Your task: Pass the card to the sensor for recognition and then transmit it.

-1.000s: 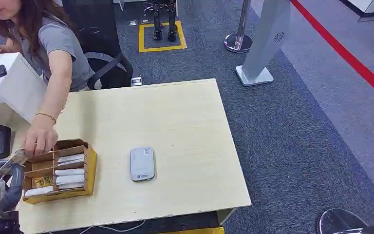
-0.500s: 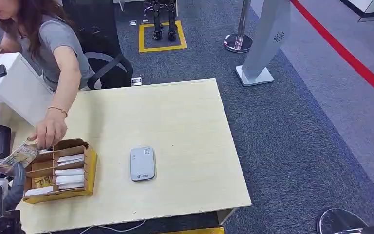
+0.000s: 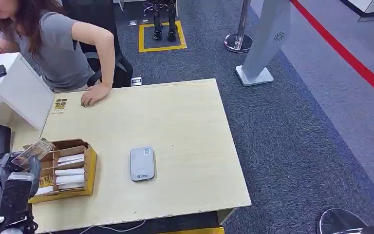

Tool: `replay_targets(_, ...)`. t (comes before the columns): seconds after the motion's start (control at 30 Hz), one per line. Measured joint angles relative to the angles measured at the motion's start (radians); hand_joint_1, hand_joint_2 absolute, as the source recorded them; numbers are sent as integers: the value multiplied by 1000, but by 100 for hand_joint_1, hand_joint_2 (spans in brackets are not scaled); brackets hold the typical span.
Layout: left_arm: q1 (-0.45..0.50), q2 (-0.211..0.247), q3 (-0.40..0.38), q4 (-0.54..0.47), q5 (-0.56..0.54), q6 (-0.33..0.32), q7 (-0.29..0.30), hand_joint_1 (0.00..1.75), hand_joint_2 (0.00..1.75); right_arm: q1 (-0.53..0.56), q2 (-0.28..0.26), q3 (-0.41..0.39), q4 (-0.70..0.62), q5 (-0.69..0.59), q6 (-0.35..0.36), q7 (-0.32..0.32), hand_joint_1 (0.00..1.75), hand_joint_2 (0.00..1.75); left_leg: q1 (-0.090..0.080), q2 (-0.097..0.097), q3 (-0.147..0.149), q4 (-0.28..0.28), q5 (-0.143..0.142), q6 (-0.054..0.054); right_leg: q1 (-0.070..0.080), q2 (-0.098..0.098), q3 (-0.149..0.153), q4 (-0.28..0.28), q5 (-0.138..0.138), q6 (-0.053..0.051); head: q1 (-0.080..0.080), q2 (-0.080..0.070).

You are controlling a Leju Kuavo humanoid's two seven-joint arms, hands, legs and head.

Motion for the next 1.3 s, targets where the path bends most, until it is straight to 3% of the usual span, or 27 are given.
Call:
replay_targets(0.27, -38, 0, -78, 0, -220, 105, 12, 175, 175, -1, 0, 1, 0, 3, 3, 0, 0, 0, 0, 0, 0, 0, 0, 0, 0, 0, 0, 0, 0, 0, 0, 0)
replay_targets(0.53, -69, 10, -187, 19, -520, 204, 85, 175, 175, -2, 0, 2, 0, 8, 5, -3, 0, 0, 0, 0, 0, 0, 0, 0, 0, 0, 0, 0, 0, 0, 0, 0)
replay_targets(0.73, -89, 18, -260, 47, -607, 214, 120, 175, 175, -4, 0, 5, 0, 13, 6, -3, 0, 0, 0, 0, 0, 0, 0, 0, 0, 0, 0, 0, 0, 0, 0, 0)
replay_targets(1.0, -110, 21, -309, 72, -632, 213, 133, 175, 175, -5, 0, 8, 0, 14, 6, -3, 0, 0, 0, 0, 0, 0, 0, 0, 0, 0, 0, 0, 0, 0, 0, 0)
replay_targets(1.3, -158, 37, -406, 168, -863, 216, 258, 175, 175, -7, 0, 19, 0, 26, 18, -3, 0, 0, 0, 0, 0, 0, 0, 0, 0, 0, 0, 0, 0, 0, 0, 0)
